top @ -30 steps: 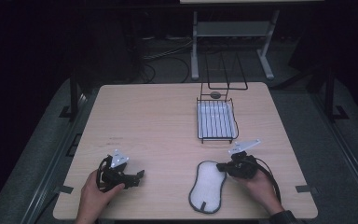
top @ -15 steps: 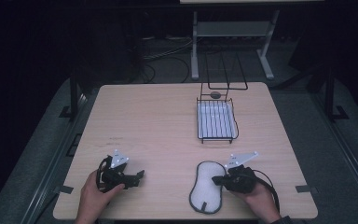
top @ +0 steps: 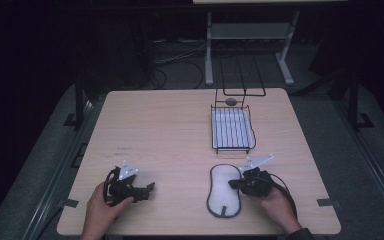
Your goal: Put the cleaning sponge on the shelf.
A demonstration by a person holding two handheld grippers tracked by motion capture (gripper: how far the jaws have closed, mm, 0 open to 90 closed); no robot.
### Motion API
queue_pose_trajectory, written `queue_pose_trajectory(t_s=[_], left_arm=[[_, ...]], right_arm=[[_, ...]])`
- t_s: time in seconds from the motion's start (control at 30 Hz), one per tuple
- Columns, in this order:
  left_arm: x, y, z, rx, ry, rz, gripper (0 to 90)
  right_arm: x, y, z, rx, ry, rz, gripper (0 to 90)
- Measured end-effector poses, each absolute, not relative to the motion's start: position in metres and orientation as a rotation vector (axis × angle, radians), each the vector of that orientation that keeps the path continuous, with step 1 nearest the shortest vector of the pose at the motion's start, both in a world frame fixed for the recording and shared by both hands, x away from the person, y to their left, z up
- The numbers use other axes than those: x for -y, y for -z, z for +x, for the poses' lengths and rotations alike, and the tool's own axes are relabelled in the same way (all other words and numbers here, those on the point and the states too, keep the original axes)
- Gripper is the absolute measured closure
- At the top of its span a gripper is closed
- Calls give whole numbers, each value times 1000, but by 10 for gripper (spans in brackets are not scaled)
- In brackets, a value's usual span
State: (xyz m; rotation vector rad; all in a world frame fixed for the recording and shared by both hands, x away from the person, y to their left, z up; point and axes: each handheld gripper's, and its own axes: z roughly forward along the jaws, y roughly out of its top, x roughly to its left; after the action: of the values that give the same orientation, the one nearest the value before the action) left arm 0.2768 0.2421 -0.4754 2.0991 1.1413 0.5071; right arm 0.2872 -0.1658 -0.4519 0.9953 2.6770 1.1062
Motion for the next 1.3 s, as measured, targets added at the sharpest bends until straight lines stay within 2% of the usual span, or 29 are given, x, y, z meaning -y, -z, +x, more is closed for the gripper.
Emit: queue_pose_trajectory(t_s=[0.27, 0.73, 1.3], left_arm=[[-242, 475, 277, -1142, -506, 2098, 126], [-242, 475, 276, -1140, -508, 2099, 126], [-242, 476, 276, -1141, -508, 2098, 126]], right_arm=[[172, 451, 303, -2644, -1090, 1028, 899], [162, 447, 256, -2709, -1152, 951, 898], [196, 450, 257, -2656, -1109, 1078, 898]])
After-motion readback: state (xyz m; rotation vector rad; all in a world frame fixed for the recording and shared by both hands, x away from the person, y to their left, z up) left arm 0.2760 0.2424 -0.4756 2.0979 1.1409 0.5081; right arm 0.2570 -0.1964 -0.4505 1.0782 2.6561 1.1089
